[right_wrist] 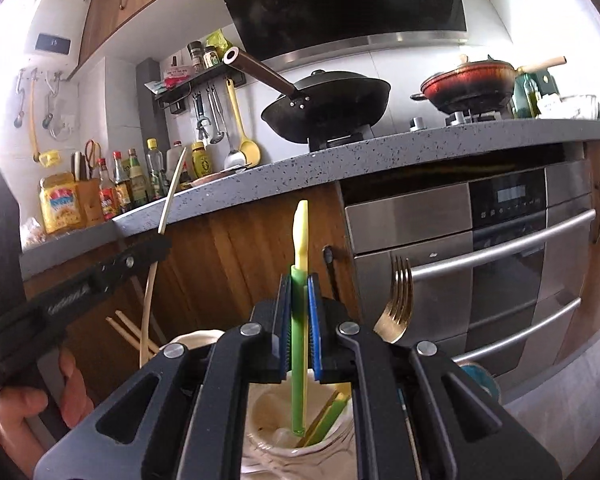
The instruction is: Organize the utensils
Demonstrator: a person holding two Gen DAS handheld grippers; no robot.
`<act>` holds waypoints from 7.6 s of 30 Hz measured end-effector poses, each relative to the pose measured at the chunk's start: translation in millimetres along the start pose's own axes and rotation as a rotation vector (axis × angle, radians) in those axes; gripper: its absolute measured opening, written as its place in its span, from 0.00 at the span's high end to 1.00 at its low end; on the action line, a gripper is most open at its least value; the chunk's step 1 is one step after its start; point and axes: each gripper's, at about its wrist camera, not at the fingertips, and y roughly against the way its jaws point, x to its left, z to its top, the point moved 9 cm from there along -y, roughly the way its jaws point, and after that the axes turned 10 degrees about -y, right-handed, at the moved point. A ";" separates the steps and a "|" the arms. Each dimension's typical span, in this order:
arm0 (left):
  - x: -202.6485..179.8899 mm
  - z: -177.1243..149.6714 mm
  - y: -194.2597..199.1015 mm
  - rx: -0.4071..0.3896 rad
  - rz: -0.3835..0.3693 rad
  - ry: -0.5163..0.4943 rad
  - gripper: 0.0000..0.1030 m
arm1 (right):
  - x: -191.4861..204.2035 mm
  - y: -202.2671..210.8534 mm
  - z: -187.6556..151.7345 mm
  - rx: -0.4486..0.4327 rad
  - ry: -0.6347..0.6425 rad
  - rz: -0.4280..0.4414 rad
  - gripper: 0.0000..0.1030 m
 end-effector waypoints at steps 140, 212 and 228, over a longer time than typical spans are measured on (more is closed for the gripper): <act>-43.4 -212.3 83.9 0.703 -0.134 0.065 0.99 | -45.1 89.9 -105.3 0.190 0.009 -0.086 0.05; -41.4 -182.6 93.9 0.652 -0.217 0.123 0.95 | 32.8 77.6 -204.1 0.678 0.193 0.091 0.41; -8.9 -190.9 116.4 0.607 -0.178 0.094 0.95 | 38.6 63.4 -242.9 0.812 0.246 -0.133 0.90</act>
